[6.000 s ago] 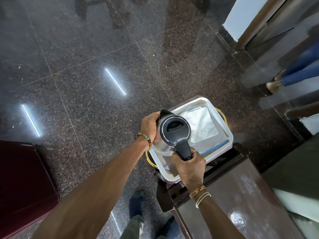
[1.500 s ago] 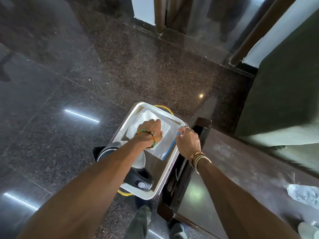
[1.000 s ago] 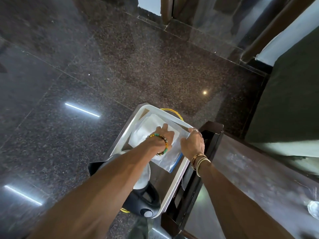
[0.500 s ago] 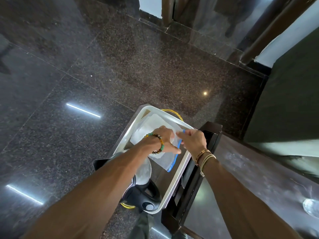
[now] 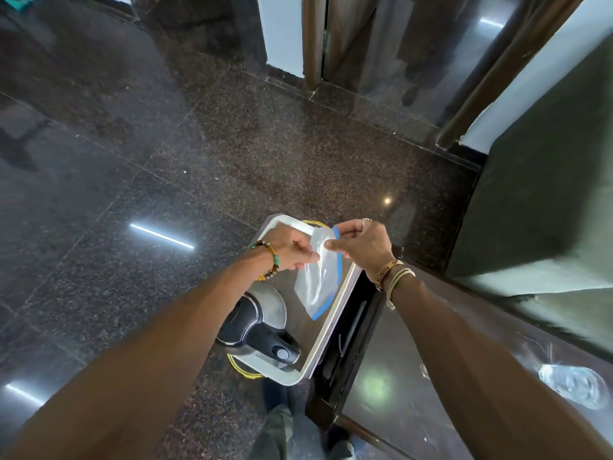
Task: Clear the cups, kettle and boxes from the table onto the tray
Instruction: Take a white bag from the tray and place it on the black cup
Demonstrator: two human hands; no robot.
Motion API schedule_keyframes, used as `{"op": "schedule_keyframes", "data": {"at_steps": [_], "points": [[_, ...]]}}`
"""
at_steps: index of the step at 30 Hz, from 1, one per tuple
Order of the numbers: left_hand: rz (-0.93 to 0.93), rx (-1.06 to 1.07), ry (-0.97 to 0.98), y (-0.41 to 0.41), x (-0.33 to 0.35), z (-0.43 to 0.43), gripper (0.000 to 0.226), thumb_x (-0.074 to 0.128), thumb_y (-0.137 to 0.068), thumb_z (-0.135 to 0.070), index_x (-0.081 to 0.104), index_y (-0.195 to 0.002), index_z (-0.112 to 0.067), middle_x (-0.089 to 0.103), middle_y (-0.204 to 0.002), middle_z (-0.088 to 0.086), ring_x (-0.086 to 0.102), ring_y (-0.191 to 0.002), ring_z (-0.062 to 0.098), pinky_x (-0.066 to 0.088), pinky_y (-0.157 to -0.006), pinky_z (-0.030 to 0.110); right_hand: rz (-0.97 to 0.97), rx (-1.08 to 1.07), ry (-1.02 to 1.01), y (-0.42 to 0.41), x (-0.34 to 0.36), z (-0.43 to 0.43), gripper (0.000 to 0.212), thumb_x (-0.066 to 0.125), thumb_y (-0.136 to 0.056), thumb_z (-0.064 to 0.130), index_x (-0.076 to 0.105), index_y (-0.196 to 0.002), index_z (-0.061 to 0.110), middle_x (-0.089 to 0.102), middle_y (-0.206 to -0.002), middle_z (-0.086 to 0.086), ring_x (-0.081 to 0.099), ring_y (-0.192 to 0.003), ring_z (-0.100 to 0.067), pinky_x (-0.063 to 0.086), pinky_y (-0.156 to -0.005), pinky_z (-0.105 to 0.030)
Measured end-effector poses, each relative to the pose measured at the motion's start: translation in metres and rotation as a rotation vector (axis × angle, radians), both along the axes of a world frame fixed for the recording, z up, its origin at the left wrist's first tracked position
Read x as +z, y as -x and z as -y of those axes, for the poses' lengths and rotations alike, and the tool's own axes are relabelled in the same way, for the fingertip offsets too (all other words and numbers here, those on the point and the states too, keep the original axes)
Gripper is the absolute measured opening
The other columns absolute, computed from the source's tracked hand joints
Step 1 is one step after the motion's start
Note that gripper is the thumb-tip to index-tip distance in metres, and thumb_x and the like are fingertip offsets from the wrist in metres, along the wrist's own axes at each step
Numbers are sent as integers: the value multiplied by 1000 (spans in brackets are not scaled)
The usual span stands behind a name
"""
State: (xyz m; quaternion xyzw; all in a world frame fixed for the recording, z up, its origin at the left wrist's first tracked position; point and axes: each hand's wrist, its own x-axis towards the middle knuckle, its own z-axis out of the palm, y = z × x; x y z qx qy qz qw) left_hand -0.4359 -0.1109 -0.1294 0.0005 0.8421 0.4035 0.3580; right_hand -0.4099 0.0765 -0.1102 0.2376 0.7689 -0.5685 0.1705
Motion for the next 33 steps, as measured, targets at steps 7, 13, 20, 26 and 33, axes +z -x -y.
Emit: {"op": "schedule_keyframes", "data": {"at_steps": [7, 13, 20, 26, 33], "points": [[-102, 254, -56, -17, 34, -18, 19, 72, -61, -31, 64, -72, -17, 73, -61, 0, 73, -65, 17, 60, -58, 28, -438, 123, -755, -30, 28, -4, 32, 60, -65, -8, 62, -83, 17, 60, -88, -1, 56, -82, -23, 48, -74, -35], [-128, 360, -110, -36, 47, -42, 13, 71, -77, -21, 62, -80, -11, 74, -67, 6, 74, -67, 22, 61, -67, 33, -350, 474, -830, -66, 24, -1, 25, 62, -82, 4, 73, -100, 16, 70, -103, -6, 65, -94, -32, 53, -78, -38], [-134, 363, -188, -54, 59, -52, 11, 69, -78, -20, 61, -77, -13, 74, -67, 6, 72, -64, 17, 56, -55, 22, -78, 141, -599, -80, 21, 0, 48, 66, -87, 23, 58, -133, 10, 66, -125, -9, 58, -117, -29, 45, -98, -35], [-165, 191, -216, -66, 62, -65, 13, 69, -77, -19, 60, -76, -10, 74, -66, 7, 71, -63, 18, 60, -64, 33, 31, -9, -315, -72, 20, -11, 44, 76, -81, 25, 62, -120, 9, 66, -113, -5, 62, -108, -24, 51, -93, -34], [-178, 147, -247, -67, 69, -73, 20, 71, -65, -31, 58, -68, -15, 71, -60, 4, 69, -56, 15, 59, -58, 30, 19, 185, -364, -67, 21, -21, 20, 67, -85, 22, 72, -104, 16, 66, -87, 2, 60, -83, -16, 44, -73, -24]]}}
